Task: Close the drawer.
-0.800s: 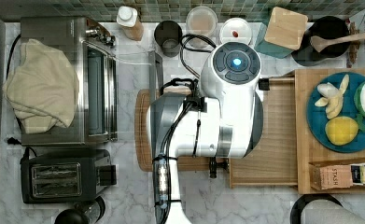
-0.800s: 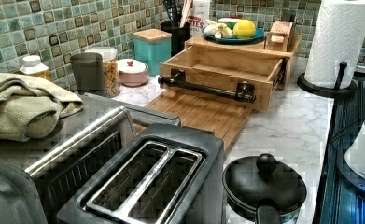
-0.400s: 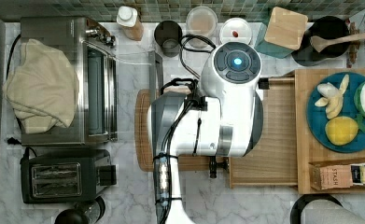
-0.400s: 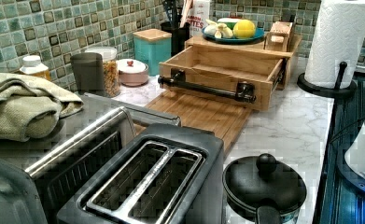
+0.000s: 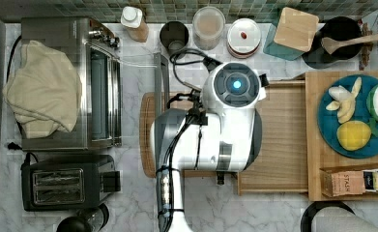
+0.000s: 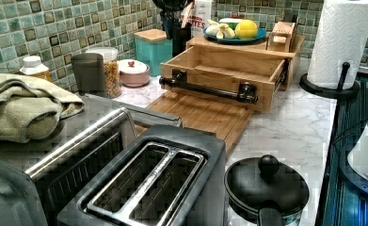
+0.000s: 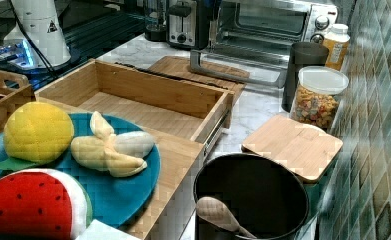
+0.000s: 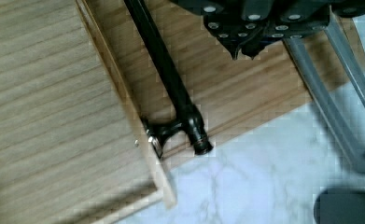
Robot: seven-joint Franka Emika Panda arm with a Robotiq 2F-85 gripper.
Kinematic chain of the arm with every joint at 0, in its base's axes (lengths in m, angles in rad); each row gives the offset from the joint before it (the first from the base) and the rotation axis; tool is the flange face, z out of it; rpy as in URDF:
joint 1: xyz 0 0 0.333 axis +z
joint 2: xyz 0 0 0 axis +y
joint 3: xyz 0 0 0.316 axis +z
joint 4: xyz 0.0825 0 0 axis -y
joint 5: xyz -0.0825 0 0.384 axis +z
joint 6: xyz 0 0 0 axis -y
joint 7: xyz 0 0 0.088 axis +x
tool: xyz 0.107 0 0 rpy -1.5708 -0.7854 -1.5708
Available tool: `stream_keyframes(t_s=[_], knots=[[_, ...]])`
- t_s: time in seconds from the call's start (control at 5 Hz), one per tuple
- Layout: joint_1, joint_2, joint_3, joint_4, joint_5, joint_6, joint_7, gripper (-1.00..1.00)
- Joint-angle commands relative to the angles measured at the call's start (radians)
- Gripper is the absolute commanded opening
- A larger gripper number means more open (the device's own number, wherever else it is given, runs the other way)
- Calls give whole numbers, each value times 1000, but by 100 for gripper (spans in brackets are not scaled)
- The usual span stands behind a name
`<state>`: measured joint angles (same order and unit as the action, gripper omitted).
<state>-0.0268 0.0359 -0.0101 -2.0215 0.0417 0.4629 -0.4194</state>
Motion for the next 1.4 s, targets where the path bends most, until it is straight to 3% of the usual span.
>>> stream_keyframes(t_s=[0.2,0.6,1.0,1.4], knots=[[94,-64,84,-171,-130,80,1,-100],[94,-75,108,-355,-271,280,81,-100],[99,-33,98,-399,-348,373,124,-100],[57,5,68,-435,-393,467,45,-100]])
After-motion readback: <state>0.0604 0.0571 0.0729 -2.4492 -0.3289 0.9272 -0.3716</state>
